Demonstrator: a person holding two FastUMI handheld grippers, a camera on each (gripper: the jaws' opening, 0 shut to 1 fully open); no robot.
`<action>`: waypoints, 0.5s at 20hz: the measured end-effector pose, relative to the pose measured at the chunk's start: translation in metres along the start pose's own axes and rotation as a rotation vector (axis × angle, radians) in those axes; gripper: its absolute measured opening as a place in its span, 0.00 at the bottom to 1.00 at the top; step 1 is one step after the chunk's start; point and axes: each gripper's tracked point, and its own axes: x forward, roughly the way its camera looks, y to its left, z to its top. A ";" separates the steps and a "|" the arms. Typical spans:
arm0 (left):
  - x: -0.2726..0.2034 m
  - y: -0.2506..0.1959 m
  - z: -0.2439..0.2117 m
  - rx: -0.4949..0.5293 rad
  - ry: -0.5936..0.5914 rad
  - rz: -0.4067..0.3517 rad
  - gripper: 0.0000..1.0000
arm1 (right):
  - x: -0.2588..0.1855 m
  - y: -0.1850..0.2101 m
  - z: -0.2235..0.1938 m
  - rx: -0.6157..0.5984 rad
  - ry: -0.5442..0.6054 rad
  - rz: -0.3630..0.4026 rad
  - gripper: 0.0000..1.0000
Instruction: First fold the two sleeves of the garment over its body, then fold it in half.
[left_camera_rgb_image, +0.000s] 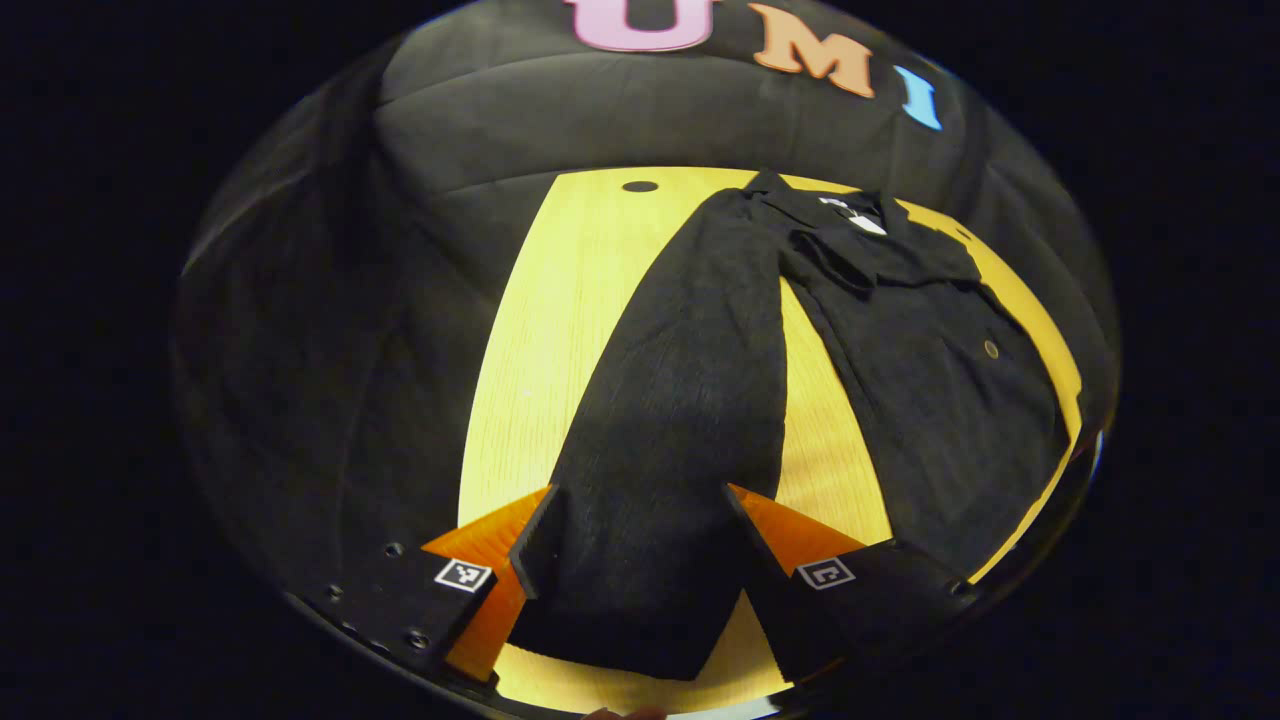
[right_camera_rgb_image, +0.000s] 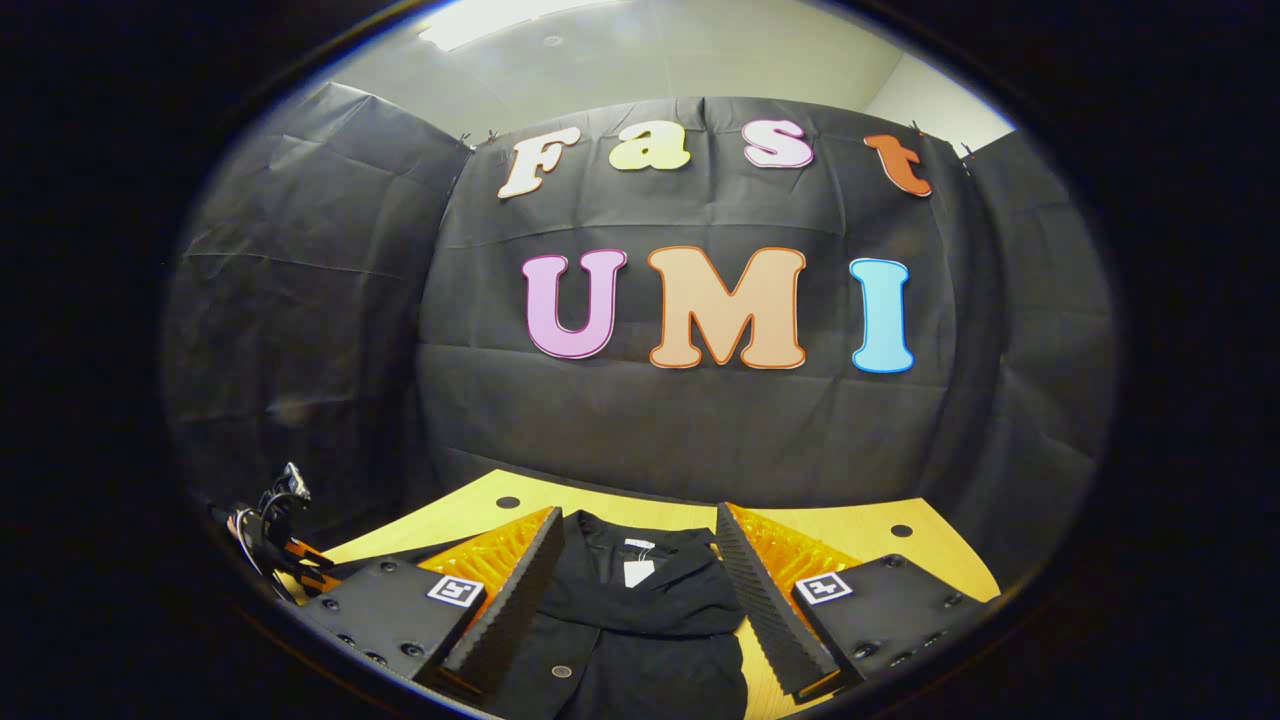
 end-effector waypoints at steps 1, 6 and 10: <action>0.000 -0.001 -0.001 0.010 0.006 -0.005 0.95 | 0.000 0.003 -0.001 -0.001 0.001 0.005 0.97; -0.001 -0.013 0.002 0.015 -0.001 -0.019 0.53 | 0.002 0.006 -0.005 -0.003 0.003 0.005 0.97; 0.005 -0.014 0.005 -0.055 -0.009 0.025 0.01 | 0.002 0.007 -0.010 0.003 0.010 0.000 0.97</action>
